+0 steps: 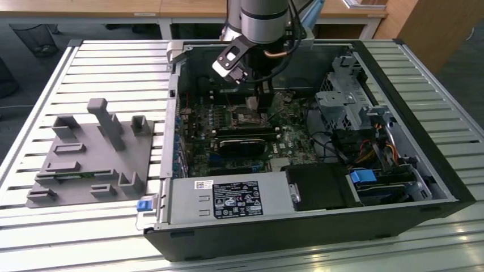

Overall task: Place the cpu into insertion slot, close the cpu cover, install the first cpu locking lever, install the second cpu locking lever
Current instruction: 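Place the cpu into insertion slot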

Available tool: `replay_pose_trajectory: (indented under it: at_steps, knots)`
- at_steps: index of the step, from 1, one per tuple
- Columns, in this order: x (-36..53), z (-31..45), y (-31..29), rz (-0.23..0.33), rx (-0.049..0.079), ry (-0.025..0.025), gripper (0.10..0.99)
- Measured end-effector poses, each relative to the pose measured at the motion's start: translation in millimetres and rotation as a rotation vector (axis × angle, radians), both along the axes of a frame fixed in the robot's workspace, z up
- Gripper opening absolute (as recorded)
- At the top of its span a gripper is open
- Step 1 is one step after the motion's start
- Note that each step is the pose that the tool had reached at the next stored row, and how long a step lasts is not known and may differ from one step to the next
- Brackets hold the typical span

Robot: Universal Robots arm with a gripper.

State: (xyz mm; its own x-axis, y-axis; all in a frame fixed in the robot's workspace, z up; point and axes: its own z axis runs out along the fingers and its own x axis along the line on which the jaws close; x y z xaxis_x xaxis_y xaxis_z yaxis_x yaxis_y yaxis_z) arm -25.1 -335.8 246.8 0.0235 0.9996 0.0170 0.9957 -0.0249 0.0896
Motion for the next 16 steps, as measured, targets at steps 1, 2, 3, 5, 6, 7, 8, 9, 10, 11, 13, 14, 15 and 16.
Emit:
replay_pose_trajectory:
  at_steps: [1,2,3,5,6,7,8,9,10,11,13,14,15,16]
  knots:
    - [-0.1,-1.5,0.5,0.003,0.0,-0.0008,0.545]
    - [-0.5,-3.1,0.9,0.004,0.0,-0.0018,0.545]
    - [-1.1,-4.8,1.3,0.004,0.0,-0.0031,0.545]
    - [-2.9,-8.2,1.7,0.004,0.0,-0.0061,0.545]
    - [-3.6,-9.8,1.9,0.004,0.0,-0.0077,0.545]
    - [-4.3,-11.3,2.1,0.004,0.0,-0.009,0.545]
    - [-5.1,-13.0,2.7,0.004,0.0,-0.0095,0.545]
    - [-5.7,-14.0,3.2,0.004,0.0,-0.0096,0.545]
    - [-7.0,-14.8,3.6,0.004,0.0,-0.0096,0.545]
    - [-7.8,-15.3,4.4,0.004,0.0,-0.0095,0.545]
    - [-9.1,-16.8,6.4,0.004,0.0,-0.0097,0.545]
    - [-9.8,-17.9,6.7,0.004,0.0,-0.0097,0.545]
    - [-10.3,-18.9,7.1,0.004,0.0,-0.0097,0.545]
    - [-10.7,-19.6,7.5,0.004,0.0,-0.0096,0.545]
